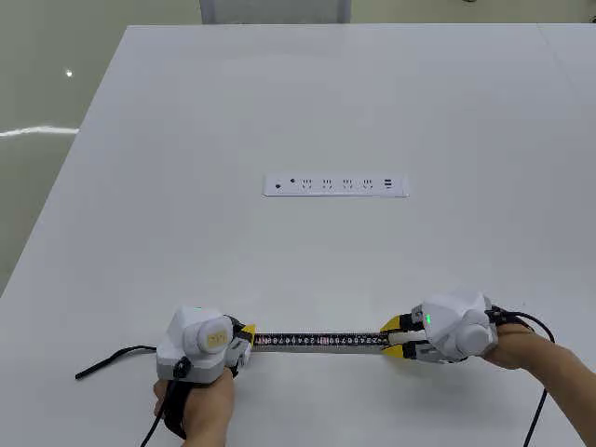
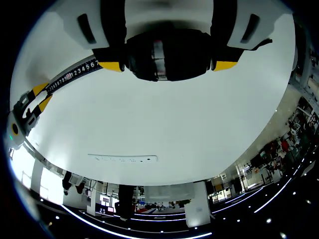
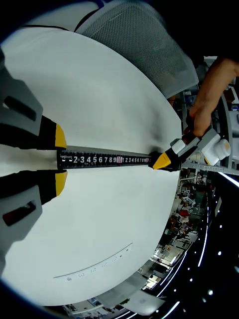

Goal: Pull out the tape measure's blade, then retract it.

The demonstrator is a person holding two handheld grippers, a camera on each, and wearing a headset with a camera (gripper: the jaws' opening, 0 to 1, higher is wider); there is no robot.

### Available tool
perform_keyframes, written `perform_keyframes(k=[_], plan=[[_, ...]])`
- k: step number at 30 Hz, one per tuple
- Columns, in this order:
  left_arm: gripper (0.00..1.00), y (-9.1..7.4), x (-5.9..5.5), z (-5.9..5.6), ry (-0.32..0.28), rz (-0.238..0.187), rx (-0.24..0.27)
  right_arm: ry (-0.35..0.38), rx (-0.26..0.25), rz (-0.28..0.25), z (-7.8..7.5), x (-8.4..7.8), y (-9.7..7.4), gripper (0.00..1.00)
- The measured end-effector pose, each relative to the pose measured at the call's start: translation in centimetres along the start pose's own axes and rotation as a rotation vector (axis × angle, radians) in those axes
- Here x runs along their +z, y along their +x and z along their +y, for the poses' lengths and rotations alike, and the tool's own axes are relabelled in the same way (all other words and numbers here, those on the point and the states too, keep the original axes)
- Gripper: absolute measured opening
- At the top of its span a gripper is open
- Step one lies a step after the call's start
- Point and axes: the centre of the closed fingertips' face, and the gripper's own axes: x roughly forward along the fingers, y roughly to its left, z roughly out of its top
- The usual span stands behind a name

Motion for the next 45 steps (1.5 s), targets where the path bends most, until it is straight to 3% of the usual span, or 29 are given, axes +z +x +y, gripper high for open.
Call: perform_keyframes(k=[45], plan=[[0.64,-1.5,0.3,-0.2,-0.006,0.018,-0.068,-0.019,0.006,-0.015,-0.2,1.1,0.6,0.14]])
